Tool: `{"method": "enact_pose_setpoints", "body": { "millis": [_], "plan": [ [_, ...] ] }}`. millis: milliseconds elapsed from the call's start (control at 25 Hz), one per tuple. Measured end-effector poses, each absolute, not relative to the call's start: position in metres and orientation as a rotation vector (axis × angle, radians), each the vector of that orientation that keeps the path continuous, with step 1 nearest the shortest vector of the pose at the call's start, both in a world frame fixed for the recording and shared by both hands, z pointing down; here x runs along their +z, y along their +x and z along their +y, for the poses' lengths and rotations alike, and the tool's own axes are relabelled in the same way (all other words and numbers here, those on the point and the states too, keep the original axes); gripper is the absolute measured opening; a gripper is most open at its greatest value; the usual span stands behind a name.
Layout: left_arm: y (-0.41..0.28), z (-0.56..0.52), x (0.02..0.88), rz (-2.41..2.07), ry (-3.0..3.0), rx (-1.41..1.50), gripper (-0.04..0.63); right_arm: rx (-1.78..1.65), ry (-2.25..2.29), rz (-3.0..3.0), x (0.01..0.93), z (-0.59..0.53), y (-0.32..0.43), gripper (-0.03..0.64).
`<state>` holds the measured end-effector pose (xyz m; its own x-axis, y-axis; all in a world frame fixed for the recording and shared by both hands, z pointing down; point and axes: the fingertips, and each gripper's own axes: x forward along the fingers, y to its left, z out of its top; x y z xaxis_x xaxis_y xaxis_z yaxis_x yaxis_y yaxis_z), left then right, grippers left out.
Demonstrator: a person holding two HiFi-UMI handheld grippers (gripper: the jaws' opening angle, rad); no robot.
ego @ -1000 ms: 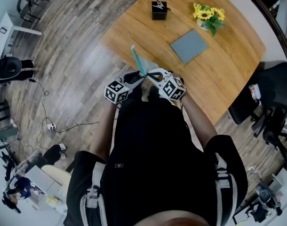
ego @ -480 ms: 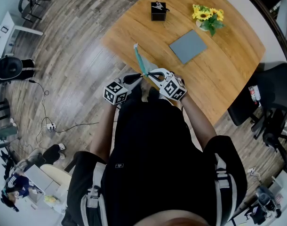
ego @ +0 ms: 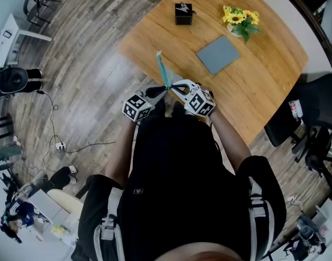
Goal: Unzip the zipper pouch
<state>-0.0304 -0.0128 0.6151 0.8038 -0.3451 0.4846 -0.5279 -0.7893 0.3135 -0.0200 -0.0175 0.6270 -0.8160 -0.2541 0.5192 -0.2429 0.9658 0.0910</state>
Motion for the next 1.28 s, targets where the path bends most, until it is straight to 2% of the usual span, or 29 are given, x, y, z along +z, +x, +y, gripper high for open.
{"method": "enact_pose_setpoints", "body": {
  "millis": [320,840,1040,1160,1280],
  "plan": [
    [-0.039,-0.017,0.614,-0.741,2.561,0.605,0.003,-0.038,0.343,-2.560,0.626,-0.016,-0.021,0.012],
    [-0.045,-0.022,0.612,-0.838,2.570,0.695,0.002,-0.058,0.317,-2.560,0.623,-0.004,-0.029,0.011],
    [-0.044,-0.019,0.603,-0.819,2.586,0.646,0.000,-0.052,0.366,-2.563,0.622,-0.007,-0.028,0.015],
    [-0.043,-0.018,0.594,-0.809,2.605,0.625,-0.001,-0.023,0.416,-2.579,0.619,-0.011,-0.028,0.047],
    [-0.043,-0.019,0.589,-0.804,2.608,0.615,-0.002,-0.012,0.460,-2.589,0.614,-0.013,-0.028,0.113]
  ]
}}
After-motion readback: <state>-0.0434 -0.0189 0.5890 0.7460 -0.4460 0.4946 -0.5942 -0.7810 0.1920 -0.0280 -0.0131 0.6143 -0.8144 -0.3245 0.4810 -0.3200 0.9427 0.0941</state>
